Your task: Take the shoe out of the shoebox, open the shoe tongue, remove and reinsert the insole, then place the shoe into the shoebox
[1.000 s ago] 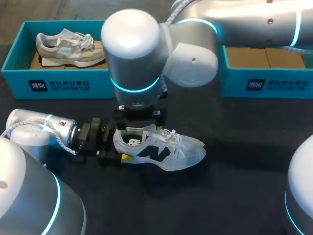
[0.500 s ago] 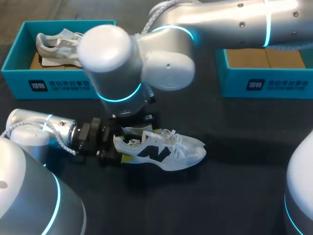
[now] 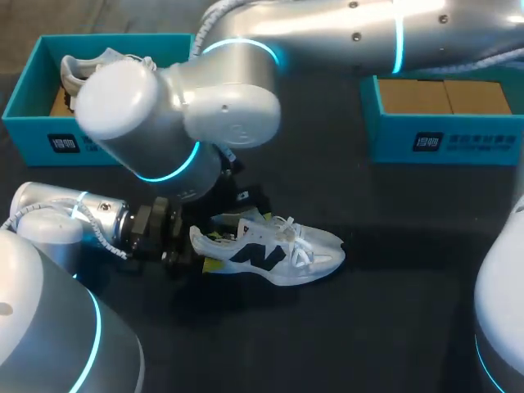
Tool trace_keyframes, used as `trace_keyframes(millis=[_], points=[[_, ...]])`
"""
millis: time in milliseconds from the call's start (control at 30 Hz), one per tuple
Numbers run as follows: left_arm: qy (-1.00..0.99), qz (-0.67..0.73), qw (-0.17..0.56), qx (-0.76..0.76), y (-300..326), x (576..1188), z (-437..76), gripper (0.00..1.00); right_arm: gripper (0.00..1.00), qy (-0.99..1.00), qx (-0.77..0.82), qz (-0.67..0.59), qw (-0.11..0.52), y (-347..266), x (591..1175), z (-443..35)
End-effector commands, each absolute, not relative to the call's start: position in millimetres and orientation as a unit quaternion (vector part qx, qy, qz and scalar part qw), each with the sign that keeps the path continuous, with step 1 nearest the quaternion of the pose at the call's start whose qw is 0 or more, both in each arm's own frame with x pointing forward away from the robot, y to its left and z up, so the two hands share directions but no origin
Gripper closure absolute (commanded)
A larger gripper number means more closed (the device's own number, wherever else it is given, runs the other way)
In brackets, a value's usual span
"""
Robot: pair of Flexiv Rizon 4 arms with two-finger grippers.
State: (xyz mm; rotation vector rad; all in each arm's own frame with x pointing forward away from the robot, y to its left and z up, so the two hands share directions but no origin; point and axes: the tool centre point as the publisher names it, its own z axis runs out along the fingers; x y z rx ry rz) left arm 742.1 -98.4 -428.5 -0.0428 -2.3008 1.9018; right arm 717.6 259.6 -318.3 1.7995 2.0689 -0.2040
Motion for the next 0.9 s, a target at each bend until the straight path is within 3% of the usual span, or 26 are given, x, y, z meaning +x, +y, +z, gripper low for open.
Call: trace_keyframes(millis=[33, 900], points=[[-0.768, 0.635, 0.076, -0.013, -98, 744, -432, 1.0, 0.0, 0.389, 0.744, -0.261, 0.477, 263, 715, -325], [-0.768, 0.635, 0.076, -0.013, -98, 744, -432, 1.0, 0.0, 0.34, 0.785, -0.231, 0.464, 241, 723, -336]])
